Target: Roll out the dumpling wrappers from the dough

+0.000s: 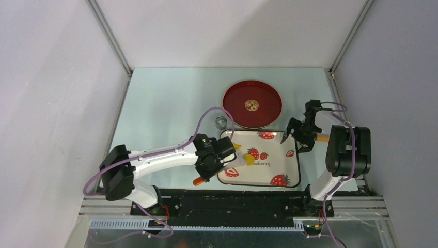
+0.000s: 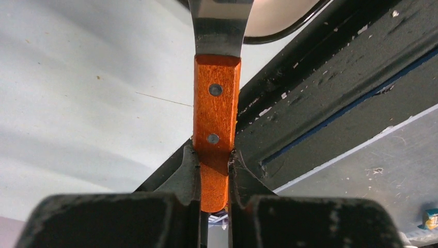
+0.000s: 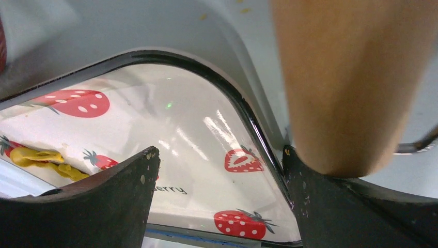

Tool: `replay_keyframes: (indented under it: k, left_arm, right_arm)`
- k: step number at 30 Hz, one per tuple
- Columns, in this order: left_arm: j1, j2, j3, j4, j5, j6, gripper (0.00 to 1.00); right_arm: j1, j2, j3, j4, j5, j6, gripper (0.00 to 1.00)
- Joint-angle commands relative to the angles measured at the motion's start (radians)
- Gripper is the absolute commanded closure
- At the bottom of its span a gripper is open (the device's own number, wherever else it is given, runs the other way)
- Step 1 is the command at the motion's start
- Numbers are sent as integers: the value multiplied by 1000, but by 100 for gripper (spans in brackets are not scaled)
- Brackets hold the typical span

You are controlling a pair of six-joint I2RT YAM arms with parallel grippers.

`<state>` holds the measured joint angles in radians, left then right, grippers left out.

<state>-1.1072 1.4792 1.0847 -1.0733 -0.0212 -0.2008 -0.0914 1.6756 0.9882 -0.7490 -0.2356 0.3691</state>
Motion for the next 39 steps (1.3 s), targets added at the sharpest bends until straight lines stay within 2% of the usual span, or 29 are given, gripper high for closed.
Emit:
replay_keyframes:
  k: [1, 13, 28, 39]
  left_arm:
    - [-30, -15, -21, -29, 14, -7, 100]
    - [-70, -71, -87, -81, 13, -109, 100]
    - [-97, 24, -7, -83, 14, -102, 100]
    - [-100, 87, 20, -80, 63, -77, 100]
  right_arm:
    - [71, 20, -1, 44, -34, 35, 8]
    - [88, 18, -2, 34, -58, 44, 11]
    - [116, 23, -20, 38, -87, 45, 14]
    - [113, 29, -25, 44, -107, 39, 14]
